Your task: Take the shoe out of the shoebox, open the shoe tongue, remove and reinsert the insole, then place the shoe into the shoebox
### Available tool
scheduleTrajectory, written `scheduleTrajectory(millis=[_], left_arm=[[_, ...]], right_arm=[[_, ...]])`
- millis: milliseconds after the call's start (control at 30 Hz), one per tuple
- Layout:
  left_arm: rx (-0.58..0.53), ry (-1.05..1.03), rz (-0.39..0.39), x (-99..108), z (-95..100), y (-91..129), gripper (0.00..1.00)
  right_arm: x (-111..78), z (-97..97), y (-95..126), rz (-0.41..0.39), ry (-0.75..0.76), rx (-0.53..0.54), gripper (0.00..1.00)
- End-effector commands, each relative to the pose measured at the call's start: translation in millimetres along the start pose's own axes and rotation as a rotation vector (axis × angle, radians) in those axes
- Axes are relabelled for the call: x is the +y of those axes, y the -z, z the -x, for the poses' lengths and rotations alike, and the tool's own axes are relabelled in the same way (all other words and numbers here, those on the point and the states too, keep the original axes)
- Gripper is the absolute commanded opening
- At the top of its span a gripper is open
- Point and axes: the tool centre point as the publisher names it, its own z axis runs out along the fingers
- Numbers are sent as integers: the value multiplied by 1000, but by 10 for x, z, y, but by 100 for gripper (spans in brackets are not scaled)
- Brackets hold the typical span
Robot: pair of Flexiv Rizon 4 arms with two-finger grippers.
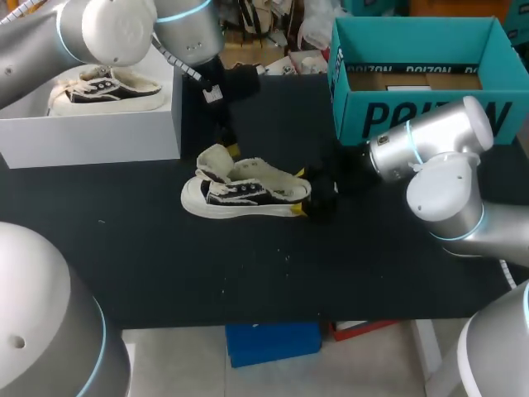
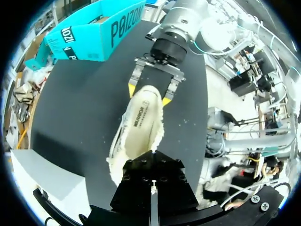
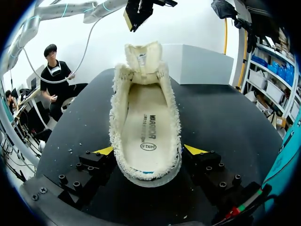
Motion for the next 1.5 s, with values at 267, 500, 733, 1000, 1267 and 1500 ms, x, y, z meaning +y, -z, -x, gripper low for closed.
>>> scheduleTrajectory(millis=[267,500,733,1000,1267,1500], left_arm=[[288,-309,132,4,250,-134,0],[306,-310,132,-73,380,-223,0],[309,-321,115,-141,396,-317,0],[280,-324,141,-181,398,-415,0],[223,-330,145,-233,315,-519,0],[207,-325,131,-230,286,-570,0]], right_arm=[[5,-1,0,-3,-1,-1,0],[5,-1,0,-3,-1,-1,0],[5,-1,0,-3,-1,-1,0],[5,-1,0,-3,-1,-1,0],[5,-1,0,-3,-1,-1,0],[5,-1,0,-3,-1,-1,0]])
